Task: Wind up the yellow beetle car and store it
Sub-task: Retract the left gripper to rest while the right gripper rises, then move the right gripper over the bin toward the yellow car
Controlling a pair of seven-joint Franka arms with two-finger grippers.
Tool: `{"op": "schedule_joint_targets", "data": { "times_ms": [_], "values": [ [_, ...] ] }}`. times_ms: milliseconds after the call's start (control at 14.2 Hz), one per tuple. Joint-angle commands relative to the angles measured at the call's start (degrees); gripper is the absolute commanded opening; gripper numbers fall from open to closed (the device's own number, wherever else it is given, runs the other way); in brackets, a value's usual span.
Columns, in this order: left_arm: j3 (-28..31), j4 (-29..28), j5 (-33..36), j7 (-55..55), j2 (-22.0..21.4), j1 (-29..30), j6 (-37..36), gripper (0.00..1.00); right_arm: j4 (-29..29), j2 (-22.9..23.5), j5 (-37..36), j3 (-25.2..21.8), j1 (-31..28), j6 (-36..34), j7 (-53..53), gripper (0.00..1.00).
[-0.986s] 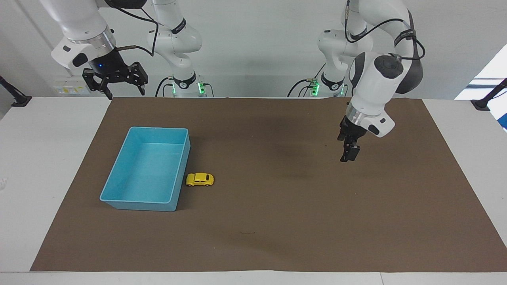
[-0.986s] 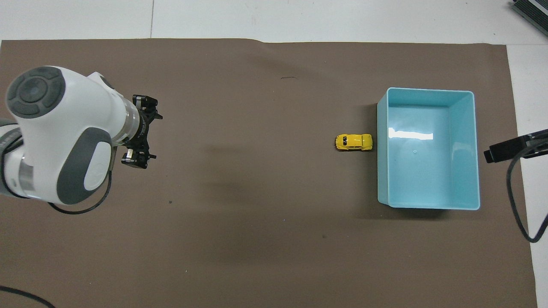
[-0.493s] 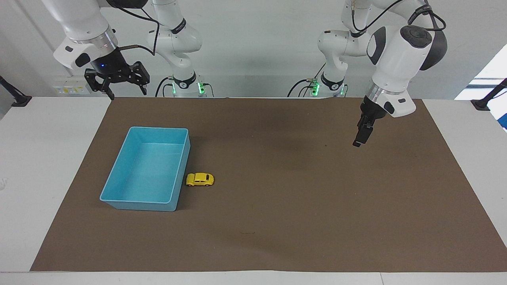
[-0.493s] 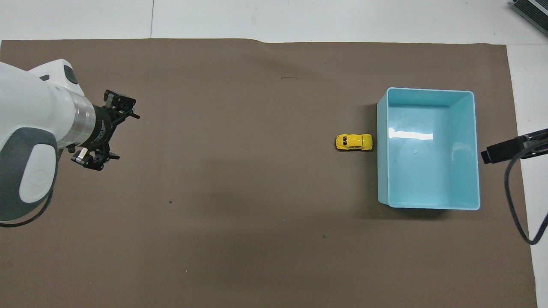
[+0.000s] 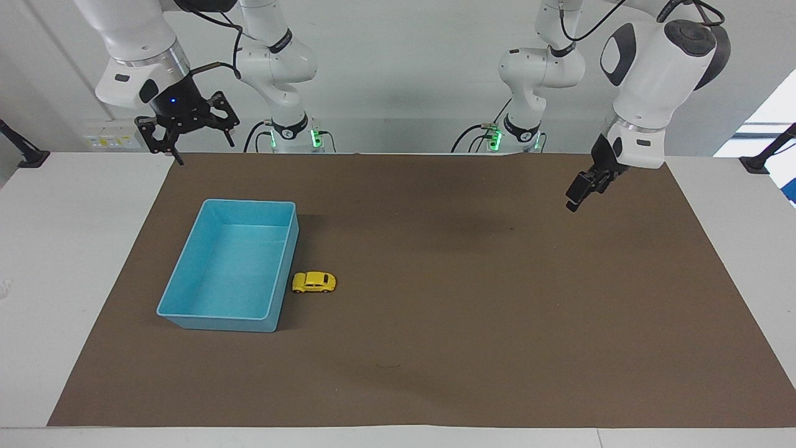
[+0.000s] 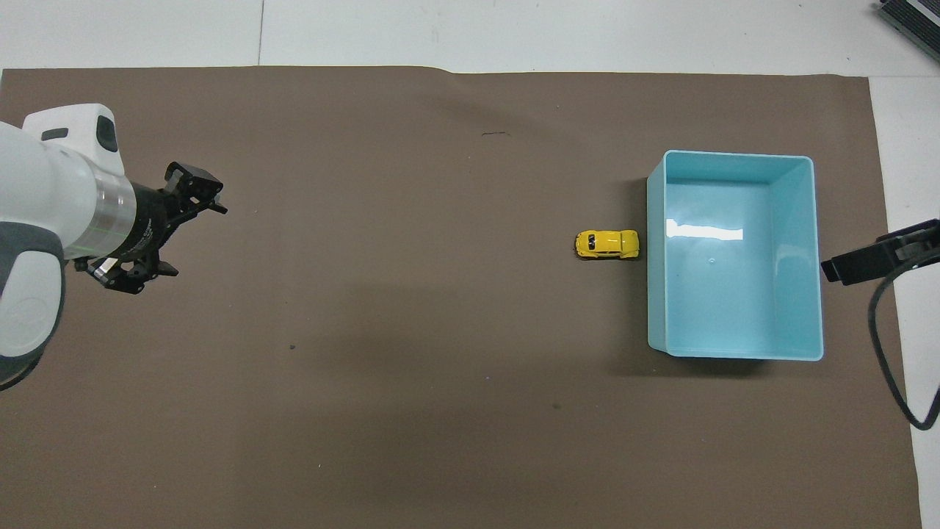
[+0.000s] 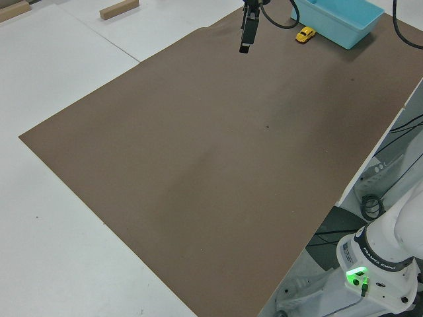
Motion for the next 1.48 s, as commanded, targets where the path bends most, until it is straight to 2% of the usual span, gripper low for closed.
{"op": "schedule_joint_targets", "data": {
  "times_ms": [0, 282, 564, 845, 1409],
  "values": [
    [-0.5, -0.5, 0.6, 13.0, -1.5, 3.1, -1.7, 1.00, -1.9, -1.5, 0.6, 1.9, -0.1, 1.3, -7.4, 1.00],
    [-0.5, 0.2, 0.9, 29.7, -1.8, 5.9, -1.8, 1.00, -2.3, -1.8, 0.7, 3.1, -0.1, 1.3, -15.1, 1.00],
    [-0.6, 7.3, 4.0, 37.9, -1.3, 5.9, -10.3, 1.00, -2.8, -1.8, 0.6, 3.4, -0.1, 3.3, -24.6, 1.00],
    [-0.7, 12.9, 4.6, 41.3, -0.9, 5.7, -16.3, 1.00, -2.9, -1.0, 0.6, 3.5, -0.1, 4.2, -29.7, 1.00],
    [-1.2, 12.2, 3.7, 41.5, -1.6, 5.1, -15.5, 1.00, -2.8, 5.4, 0.5, 6.3, 0.0, 9.4, -40.1, 1.00]
  ]
}}
